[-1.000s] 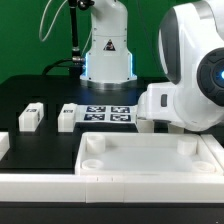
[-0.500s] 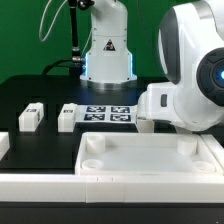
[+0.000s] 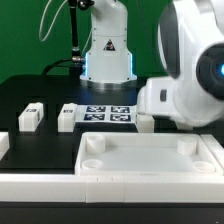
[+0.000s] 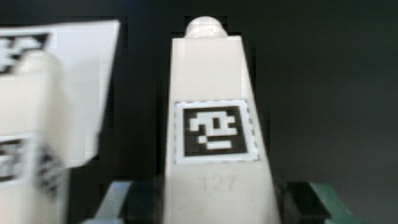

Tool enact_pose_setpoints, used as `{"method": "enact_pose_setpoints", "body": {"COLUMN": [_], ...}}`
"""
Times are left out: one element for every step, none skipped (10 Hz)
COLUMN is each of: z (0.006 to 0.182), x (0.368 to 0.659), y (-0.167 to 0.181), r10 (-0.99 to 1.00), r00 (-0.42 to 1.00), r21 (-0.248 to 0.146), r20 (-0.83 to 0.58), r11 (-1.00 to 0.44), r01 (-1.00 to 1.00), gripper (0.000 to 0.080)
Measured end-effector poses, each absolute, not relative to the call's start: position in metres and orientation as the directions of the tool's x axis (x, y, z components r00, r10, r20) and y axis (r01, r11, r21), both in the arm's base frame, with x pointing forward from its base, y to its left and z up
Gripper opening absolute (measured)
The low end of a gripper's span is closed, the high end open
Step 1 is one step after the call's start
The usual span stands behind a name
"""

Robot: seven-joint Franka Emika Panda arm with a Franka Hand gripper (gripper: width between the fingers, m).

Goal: Assemble desk

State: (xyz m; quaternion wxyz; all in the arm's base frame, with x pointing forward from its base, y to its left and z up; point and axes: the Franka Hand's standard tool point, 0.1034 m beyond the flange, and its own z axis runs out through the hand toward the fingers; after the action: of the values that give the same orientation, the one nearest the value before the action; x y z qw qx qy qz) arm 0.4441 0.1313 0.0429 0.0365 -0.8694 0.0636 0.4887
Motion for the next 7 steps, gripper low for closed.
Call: {"method": "enact_pose_setpoints", "body": {"z": [0.067,0.090,0.108,0.118,0.112,0.109,0.112], "x": [0.459,0.467,0.480,0.486,0.492,0.504,0.504], "y": [0.123,0.115,0.109,0.102,0.103,0.107,0.108], "r10": [-0.066,-0.069,-0.074,-0.081,-0.087,-0.100,-0.115], "r00": [0.543,0.548,0.578,0.590,0.621,0.698,0.749], "r21": [-0.022,-0.025,-0.033,-0.035,-0.039,-0.051,-0.055], "r20": [-0.837,-0.834,-0.813,-0.803,-0.779,-0.709,-0.653], "r11": [-0.988,-0.986,-0.984,-0.983,-0.982,-0.980,-0.979], "r01": [-0.153,-0.163,-0.173,-0.183,-0.185,-0.193,-0.198], "gripper": [0.0287,0.0287,0.0288,0.0288,0.0288,0.0288,0.0288]}}
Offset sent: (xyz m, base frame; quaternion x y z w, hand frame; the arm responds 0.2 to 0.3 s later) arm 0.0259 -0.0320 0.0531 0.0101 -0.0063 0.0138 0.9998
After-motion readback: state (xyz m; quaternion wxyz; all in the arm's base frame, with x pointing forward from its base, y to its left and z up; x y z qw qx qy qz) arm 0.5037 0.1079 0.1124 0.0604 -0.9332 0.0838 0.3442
